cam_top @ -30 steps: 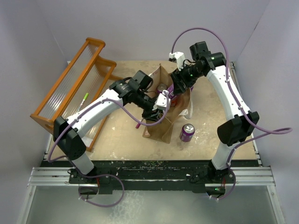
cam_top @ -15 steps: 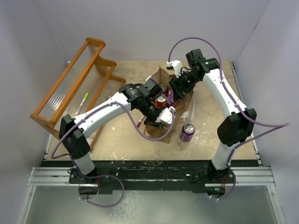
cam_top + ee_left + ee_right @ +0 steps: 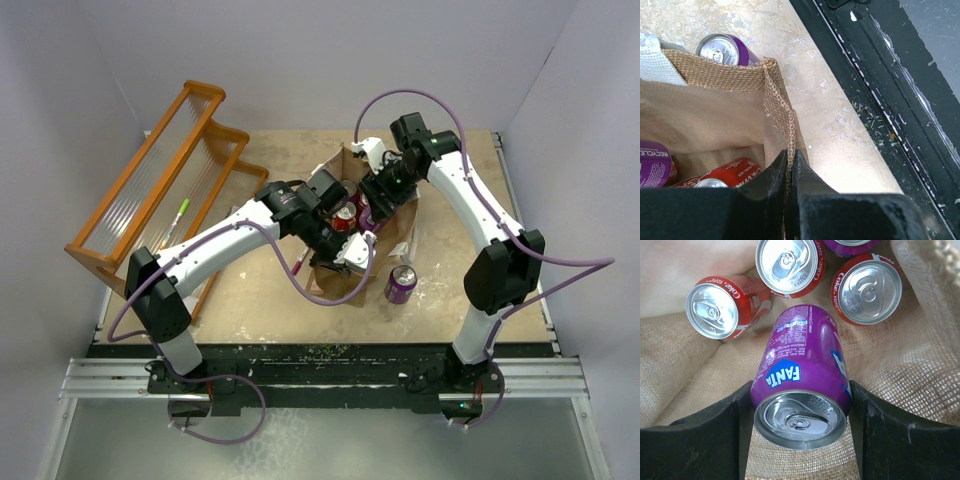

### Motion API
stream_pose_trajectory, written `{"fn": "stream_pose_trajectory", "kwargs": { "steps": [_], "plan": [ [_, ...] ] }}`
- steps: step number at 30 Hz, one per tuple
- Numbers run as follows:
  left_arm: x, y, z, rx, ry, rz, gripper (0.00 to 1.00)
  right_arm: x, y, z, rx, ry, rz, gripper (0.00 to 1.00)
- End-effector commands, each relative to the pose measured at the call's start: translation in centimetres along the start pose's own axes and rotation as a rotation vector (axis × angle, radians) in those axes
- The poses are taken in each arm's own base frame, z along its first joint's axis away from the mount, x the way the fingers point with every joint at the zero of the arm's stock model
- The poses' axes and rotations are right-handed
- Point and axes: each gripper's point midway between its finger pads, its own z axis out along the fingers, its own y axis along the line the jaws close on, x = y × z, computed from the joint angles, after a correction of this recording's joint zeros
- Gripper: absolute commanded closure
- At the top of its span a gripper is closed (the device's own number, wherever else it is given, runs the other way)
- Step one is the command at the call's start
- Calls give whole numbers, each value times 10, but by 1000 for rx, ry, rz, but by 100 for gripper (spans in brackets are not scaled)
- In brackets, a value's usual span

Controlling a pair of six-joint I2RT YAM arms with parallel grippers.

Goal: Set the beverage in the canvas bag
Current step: Place the drink in the canvas bag.

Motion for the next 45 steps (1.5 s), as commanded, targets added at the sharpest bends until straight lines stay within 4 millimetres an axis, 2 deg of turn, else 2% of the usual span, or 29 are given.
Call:
{"fn": "stream_pose_trajectory", "kwargs": {
  "steps": [1, 16, 21, 25, 33, 41, 45],
  "plan": [
    [10, -7, 1, 4, 35, 6, 93, -11, 4, -14, 37, -42, -18, 100],
    [9, -5, -1, -14, 36, -10, 95, 3, 24, 12, 22, 53, -19, 100],
    [9, -6, -1, -13, 31, -16, 95, 3, 23, 28, 20, 65, 24, 100],
    [9, -7, -1, -10, 27, -16, 95, -5, 24, 41, 19, 49, 10, 100],
    [12, -8, -2, -12, 29, -27, 96, -7, 15, 66, 87, 69, 20, 100],
    [13, -7, -2, -13, 26, -34, 96, -6, -9, 76, 204, 88, 28, 100],
    [14, -7, -3, -14, 27, -35, 96, -6, -12, 82, 205, 112, 31, 100]
  ]
}}
